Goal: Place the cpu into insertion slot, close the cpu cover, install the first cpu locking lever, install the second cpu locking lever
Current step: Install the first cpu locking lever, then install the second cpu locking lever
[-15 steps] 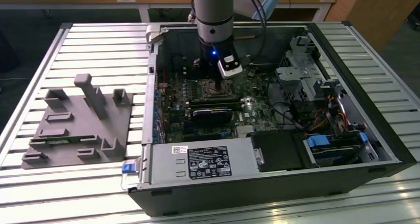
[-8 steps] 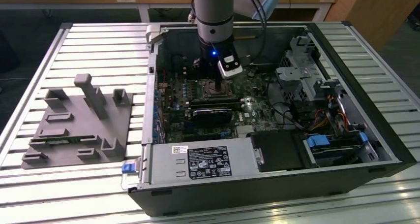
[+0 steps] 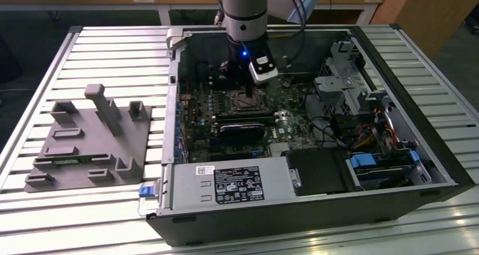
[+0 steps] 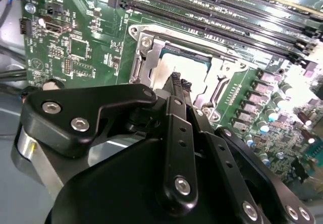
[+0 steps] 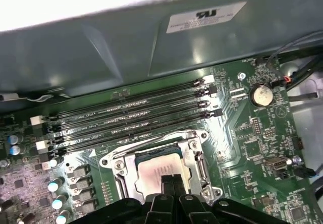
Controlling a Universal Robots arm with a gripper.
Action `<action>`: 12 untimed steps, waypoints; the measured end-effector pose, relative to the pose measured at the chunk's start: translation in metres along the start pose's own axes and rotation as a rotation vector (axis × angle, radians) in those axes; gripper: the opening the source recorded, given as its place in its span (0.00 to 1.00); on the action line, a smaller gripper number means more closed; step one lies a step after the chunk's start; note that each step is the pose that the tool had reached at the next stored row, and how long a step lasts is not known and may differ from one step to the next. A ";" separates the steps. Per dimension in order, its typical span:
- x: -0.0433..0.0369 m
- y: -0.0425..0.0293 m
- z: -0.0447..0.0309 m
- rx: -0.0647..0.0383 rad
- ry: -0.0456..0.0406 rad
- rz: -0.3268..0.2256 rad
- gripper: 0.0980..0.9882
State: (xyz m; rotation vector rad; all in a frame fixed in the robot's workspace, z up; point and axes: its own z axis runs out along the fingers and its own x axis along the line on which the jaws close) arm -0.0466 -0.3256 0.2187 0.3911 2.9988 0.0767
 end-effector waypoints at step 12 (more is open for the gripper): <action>-0.0001 0.0001 -0.0003 0.006 0.0167 0.000 0.01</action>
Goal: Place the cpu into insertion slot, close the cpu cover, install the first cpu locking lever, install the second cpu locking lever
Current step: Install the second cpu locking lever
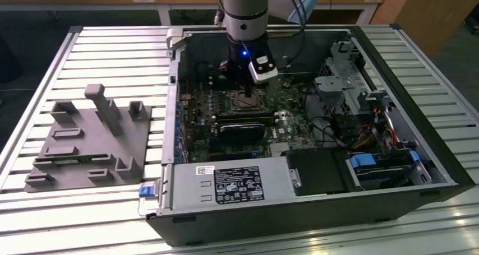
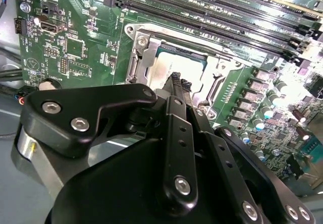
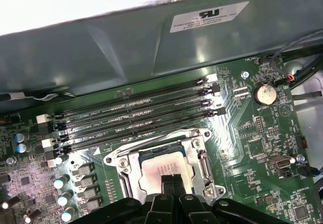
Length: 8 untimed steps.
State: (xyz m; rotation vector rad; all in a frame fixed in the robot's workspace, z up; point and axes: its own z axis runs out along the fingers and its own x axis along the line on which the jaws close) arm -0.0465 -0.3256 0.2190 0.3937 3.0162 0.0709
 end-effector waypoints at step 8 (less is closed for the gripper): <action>0.0000 0.0000 0.0000 0.001 0.0023 0.000 0.01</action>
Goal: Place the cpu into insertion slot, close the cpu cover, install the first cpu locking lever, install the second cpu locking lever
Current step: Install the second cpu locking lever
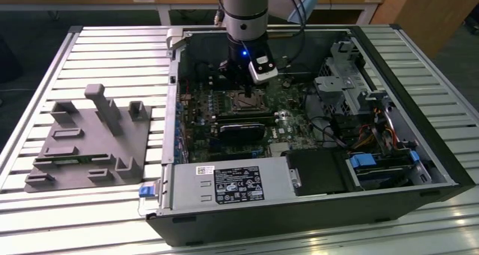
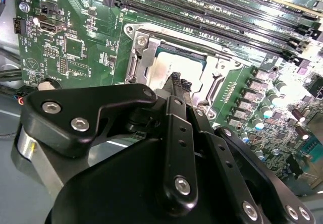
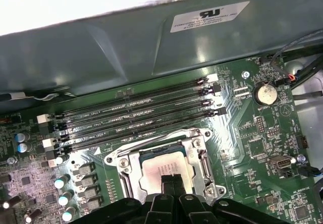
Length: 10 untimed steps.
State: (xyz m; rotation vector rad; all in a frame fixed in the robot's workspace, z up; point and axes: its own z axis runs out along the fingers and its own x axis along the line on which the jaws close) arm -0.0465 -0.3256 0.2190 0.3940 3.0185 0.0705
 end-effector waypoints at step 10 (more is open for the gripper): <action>-0.0012 0.0008 -0.0141 0.000 0.0000 0.000 0.01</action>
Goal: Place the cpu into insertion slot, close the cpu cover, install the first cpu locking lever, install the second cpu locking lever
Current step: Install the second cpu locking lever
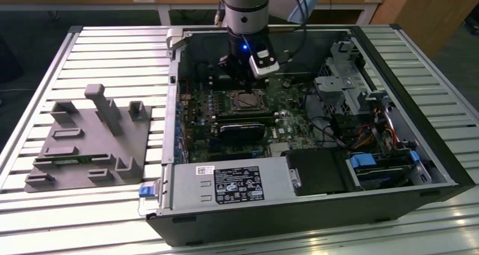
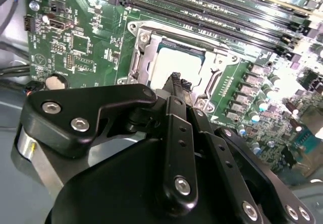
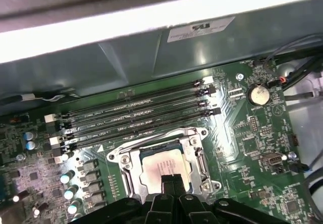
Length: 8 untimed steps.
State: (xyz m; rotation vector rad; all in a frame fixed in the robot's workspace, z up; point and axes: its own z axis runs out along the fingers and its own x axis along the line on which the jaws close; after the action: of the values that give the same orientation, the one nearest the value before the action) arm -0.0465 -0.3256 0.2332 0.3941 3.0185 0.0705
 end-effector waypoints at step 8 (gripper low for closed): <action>-0.0010 0.0007 -0.0110 0.000 0.0000 0.000 0.01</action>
State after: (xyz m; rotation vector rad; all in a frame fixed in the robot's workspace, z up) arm -0.0465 -0.3256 0.2443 0.3940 3.0184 0.0708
